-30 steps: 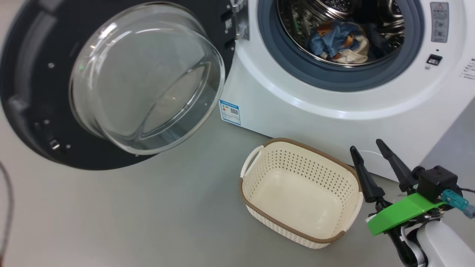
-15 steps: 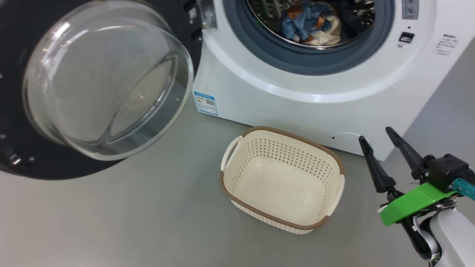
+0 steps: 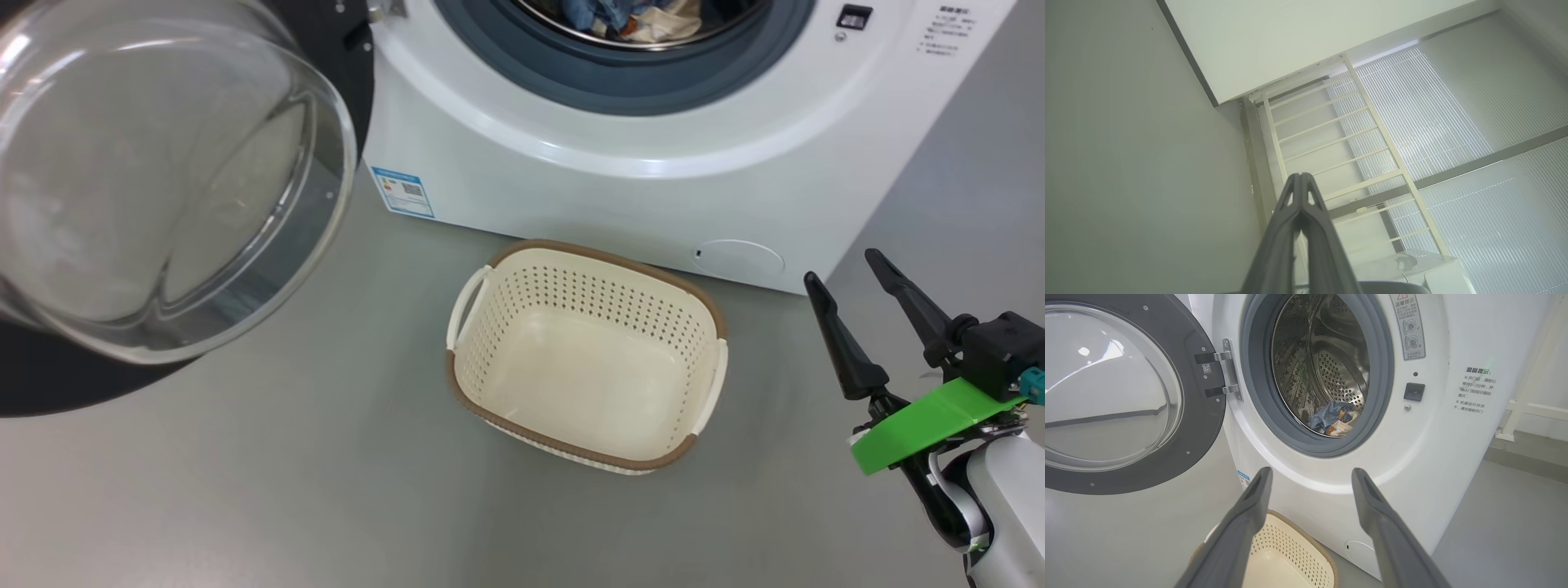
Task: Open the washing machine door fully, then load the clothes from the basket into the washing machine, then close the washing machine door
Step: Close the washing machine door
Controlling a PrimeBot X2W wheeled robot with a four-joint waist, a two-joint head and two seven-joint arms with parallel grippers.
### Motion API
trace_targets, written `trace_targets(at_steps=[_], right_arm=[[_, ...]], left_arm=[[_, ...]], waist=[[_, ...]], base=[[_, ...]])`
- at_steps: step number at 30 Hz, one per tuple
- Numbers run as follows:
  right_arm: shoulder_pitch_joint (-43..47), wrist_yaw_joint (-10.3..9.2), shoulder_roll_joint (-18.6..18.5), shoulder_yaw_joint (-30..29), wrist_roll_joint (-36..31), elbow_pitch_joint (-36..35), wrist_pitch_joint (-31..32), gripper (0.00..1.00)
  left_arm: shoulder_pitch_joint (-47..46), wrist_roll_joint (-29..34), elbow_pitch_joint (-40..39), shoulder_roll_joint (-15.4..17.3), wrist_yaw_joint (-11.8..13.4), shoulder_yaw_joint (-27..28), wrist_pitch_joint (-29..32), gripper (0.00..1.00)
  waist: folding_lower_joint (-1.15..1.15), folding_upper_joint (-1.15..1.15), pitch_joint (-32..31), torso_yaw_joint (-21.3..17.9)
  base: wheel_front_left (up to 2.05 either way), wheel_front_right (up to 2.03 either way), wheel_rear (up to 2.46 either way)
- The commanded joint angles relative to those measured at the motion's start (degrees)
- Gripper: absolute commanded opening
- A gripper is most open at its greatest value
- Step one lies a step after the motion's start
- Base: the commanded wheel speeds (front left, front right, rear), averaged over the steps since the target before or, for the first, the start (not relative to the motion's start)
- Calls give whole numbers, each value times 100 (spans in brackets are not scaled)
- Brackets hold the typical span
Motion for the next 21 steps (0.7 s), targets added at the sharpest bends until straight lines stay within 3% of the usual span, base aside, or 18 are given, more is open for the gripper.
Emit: trace_targets(at_steps=[1, 11, 21], right_arm=[[-73, 25, -118, 53, 4, -148, 14, 100], [-36, 25, -81, -49, -45, -220, 24, 100], [0, 25, 10, -119, -40, -127, -13, 100]], left_arm=[[-161, -75, -16, 516, -38, 16, 142, 0], [-584, 39, 779, 885, 116, -295, 740, 0], [-699, 319, 1124, 894, 95, -811, 1461, 0]], waist=[[0, 0, 100, -106], [0, 0, 231, -257], [0, 0, 173, -252]], base=[[0, 0, 0], [0, 0, 0], [0, 0, 0]])
